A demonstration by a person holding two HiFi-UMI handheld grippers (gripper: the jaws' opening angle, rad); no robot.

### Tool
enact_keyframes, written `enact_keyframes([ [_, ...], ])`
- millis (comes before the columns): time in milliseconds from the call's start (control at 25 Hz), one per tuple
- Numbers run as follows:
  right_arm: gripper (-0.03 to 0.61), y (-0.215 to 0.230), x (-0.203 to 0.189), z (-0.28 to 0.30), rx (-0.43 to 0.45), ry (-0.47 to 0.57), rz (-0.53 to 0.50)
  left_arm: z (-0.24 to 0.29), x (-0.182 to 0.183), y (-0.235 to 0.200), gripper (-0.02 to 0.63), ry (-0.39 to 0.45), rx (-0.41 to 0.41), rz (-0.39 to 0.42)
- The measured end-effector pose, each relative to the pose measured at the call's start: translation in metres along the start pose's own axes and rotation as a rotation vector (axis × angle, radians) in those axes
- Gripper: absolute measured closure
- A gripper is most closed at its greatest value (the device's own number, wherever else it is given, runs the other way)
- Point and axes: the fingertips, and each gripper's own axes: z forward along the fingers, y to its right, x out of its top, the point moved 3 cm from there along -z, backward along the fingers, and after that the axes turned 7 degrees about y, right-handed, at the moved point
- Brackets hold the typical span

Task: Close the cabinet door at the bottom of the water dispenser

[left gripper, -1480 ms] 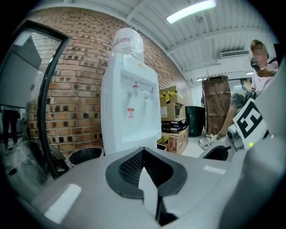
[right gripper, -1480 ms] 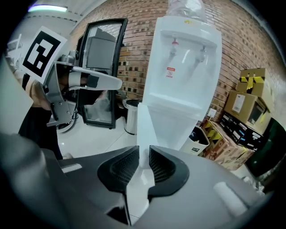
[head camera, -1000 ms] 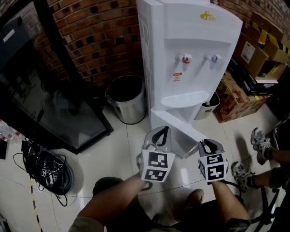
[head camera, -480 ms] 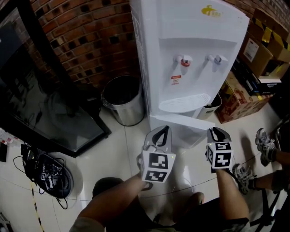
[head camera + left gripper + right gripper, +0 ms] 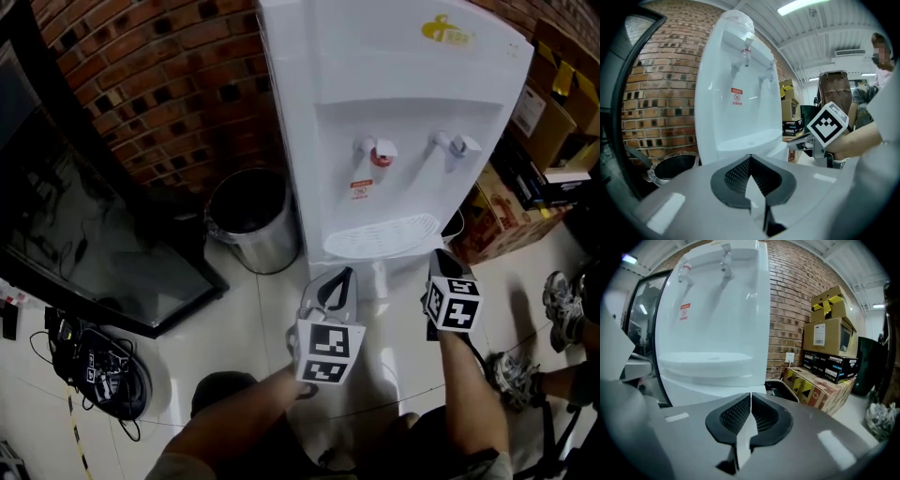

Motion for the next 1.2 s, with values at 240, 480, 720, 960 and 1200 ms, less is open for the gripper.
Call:
enact_keyframes([
  [240,0.578,0.004,-0.004,0.031,0.030,0.014,0.106,0.006,0.001,-0.003,0.614,-0.002,-0.001,-0.021],
  [480,0.577,0.009,-0.004,0.033,0.021,0.020,0.128,0.004,0.000,-0.004,0.614,-0.004,-0.001,-0.028],
  [720,0.578,-0.001,0.024,0.000,0.026,0.076,0.084,-0.009,0.013,-0.008,0.614,0.026,0.010,-0.037],
  [960,0.578,-0.042,0.083,-0.065,0.085,0.258,-0.002,-0.047,0.047,-0.017,0.614,0.114,0.024,-0.051],
  [1200,0.578,-0.083,0.111,-0.148,0.148,0.373,-0.011,-0.115,0.079,-0.031,0.614,0.205,0.065,-0.026],
])
